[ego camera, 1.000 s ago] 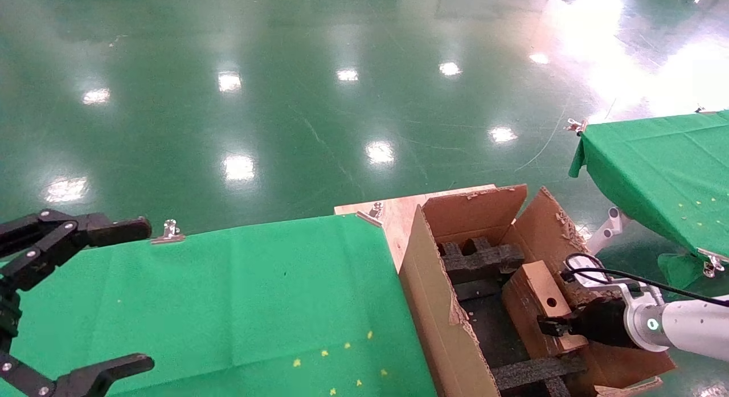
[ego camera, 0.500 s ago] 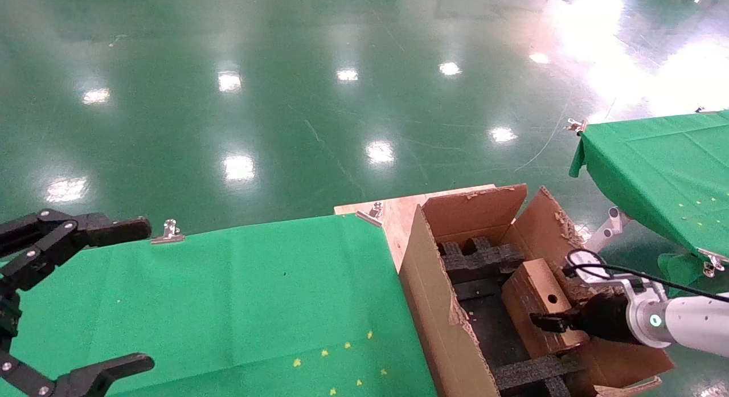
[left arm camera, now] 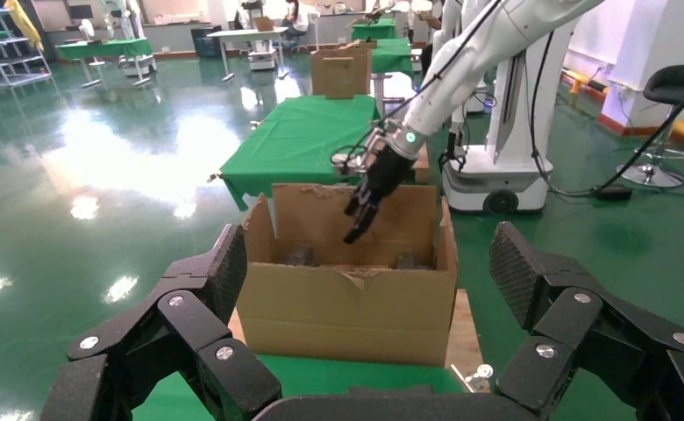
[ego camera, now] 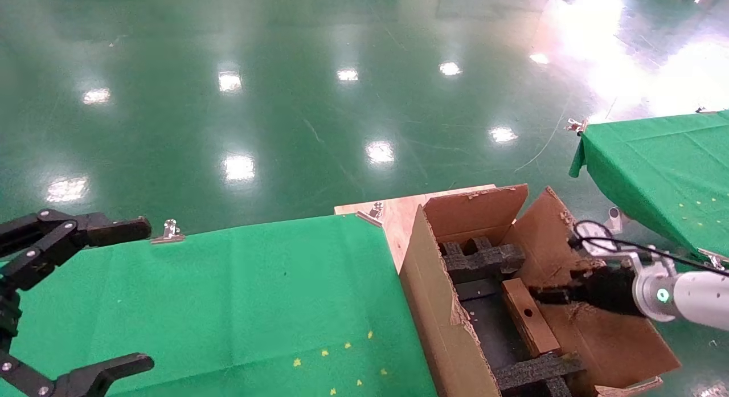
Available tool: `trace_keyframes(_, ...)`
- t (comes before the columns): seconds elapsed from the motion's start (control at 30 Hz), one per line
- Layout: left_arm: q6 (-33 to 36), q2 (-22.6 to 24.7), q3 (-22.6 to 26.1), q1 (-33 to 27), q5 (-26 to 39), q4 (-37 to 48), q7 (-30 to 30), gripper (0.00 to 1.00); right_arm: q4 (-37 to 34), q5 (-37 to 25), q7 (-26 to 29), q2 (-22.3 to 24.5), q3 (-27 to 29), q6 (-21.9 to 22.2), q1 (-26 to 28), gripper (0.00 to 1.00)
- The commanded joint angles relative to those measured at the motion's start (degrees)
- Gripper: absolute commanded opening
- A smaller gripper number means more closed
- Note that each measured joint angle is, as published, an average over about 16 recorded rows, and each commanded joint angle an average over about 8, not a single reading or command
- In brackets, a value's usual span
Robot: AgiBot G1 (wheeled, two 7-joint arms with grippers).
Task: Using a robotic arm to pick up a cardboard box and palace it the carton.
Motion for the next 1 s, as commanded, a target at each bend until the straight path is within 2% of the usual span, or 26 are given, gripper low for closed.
trace_keyframes(0.03, 0.0, 0.0, 0.0, 0.0, 0.0, 0.0, 0.0, 1.0, 0.8, -0.6, -0.1, 0.4, 0.2, 0.3, 1.4, 1.0)
trace_keyframes(0.3, 0.0, 0.0, 0.0, 0.0, 0.0, 0.0, 0.0, 1.0, 8.4, -3.7, -1.0, 2.7, 2.7, -1.9, 11.1, 1.0)
trace_keyframes(0.53, 0.0, 0.0, 0.0, 0.0, 0.0, 0.0, 0.0, 1.0, 16.6, -2.3, -3.4, 5.0, 6.9, -8.6, 18.1, 1.0)
trace_keyframes(0.8, 0.0, 0.0, 0.0, 0.0, 0.0, 0.0, 0.0, 1.0, 19.6, 6.4, -7.4, 5.9, 12.0, -20.5, 20.9, 1.0)
trace_keyframes(1.0, 0.0, 0.0, 0.0, 0.0, 0.0, 0.0, 0.0, 1.0, 19.7, 8.9, -7.8, 6.0, 13.1, -24.1, 21.0, 1.0)
